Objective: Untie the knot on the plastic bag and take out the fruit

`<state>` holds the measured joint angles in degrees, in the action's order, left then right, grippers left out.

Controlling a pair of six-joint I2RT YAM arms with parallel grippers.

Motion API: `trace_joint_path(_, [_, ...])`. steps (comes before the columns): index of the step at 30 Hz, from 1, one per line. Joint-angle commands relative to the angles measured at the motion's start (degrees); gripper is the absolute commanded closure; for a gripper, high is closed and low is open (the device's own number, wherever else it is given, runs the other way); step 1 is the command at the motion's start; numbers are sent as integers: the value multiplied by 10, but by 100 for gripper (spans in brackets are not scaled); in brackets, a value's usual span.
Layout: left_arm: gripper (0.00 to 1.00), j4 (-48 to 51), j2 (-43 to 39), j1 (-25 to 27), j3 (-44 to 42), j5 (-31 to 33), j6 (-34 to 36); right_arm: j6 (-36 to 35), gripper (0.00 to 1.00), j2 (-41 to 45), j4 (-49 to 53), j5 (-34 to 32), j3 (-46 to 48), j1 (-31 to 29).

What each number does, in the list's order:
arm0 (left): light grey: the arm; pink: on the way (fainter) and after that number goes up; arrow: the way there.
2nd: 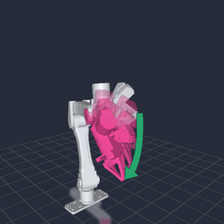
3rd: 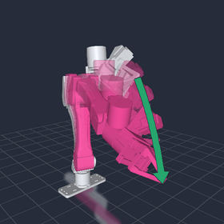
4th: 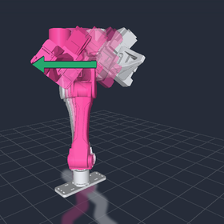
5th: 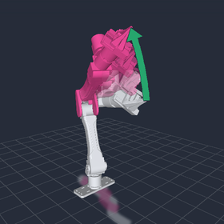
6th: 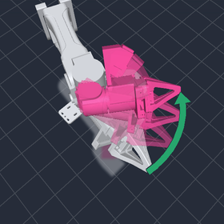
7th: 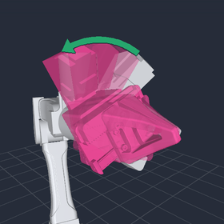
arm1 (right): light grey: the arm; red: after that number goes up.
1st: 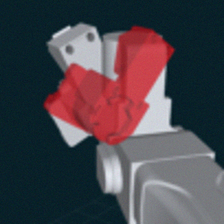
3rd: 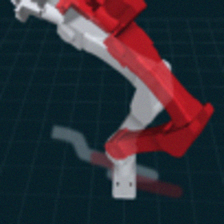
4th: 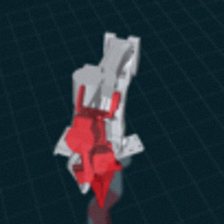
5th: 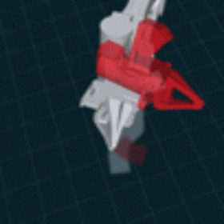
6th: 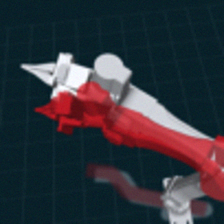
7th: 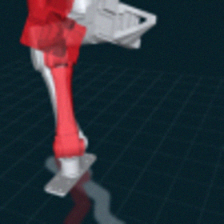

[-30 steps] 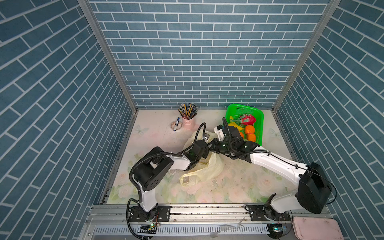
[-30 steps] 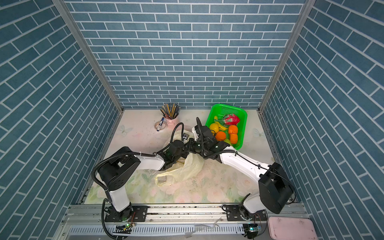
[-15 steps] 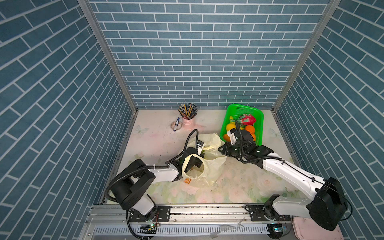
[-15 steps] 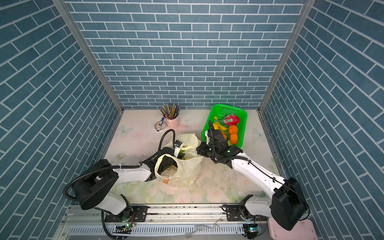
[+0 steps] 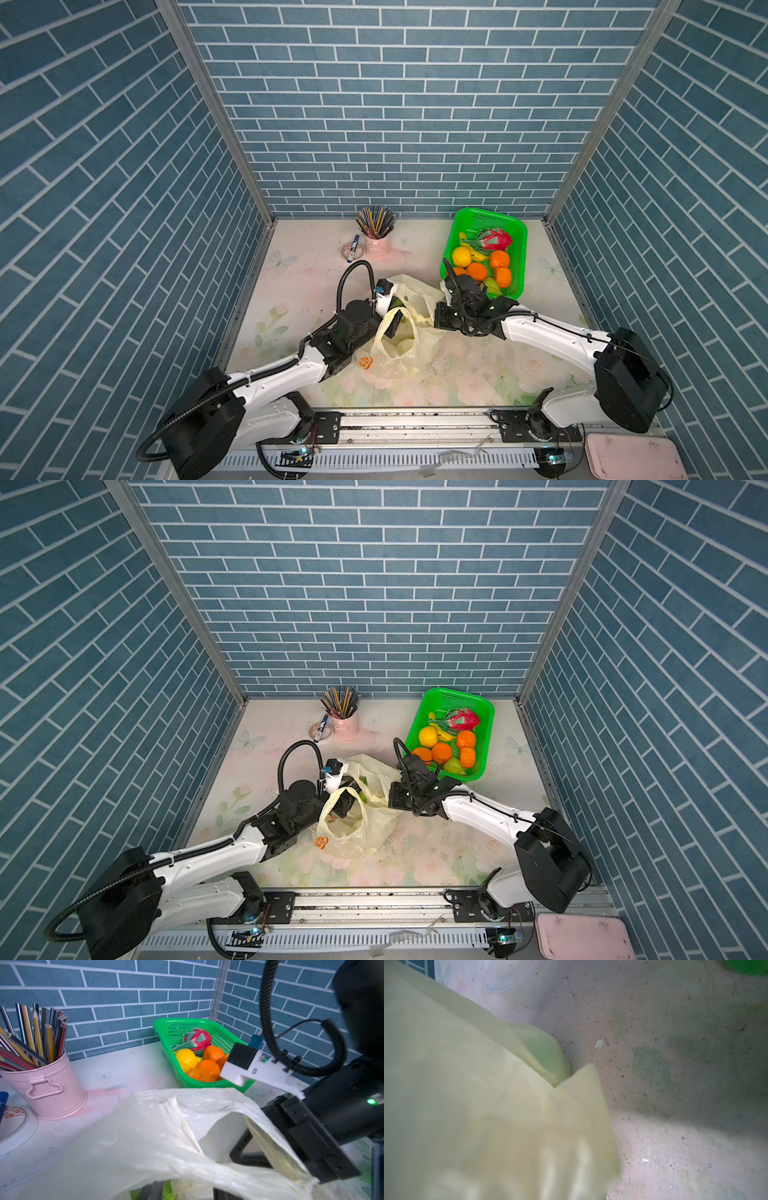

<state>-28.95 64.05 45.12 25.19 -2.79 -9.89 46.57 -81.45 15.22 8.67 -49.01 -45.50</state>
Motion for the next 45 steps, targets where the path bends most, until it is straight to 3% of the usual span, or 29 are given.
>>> trace_joint_path(1, [60,5,-32,-1,-13,-21,-16,-10,89,-2,16,-57,-8,-9])
trace_joint_path(4, [60,16,-50,0,-15,-15,-18,-12,81,9,12,-68,-1,-16])
trace_joint_path(8, [56,50,-63,0,-14,-31,-23,-25,47,42,27,-83,2,-44])
trace_joint_path(13, [51,132,-76,31,-27,-29,-30,-22,30,130,31,-111,19,-83])
trace_joint_path(16, [50,126,-112,95,-70,28,-42,-29,25,175,35,-114,12,-85])
trace_joint_path(19, [50,104,-123,143,-113,95,-63,-81,7,196,20,-129,-8,-105])
trace_joint_path(21, [50,85,-120,158,-137,130,-75,-122,2,180,6,-122,-26,-108])
trace_joint_path(25, [45,34,-99,179,-172,189,-76,-185,2,81,8,-94,-82,-108])
trace_joint_path(33, [43,16,-50,218,-182,256,-101,-216,2,-123,40,-70,-186,-108])
trace_joint_path(41, [35,69,-133,223,-195,313,-112,-177,2,-198,-30,-19,-169,-79])
trace_joint_path(43, [32,106,-162,223,-192,334,-105,-166,9,-212,-69,7,-151,-60])
trace_joint_path(45, [28,125,-193,220,-194,348,-101,-164,28,-223,-124,43,-126,-48])
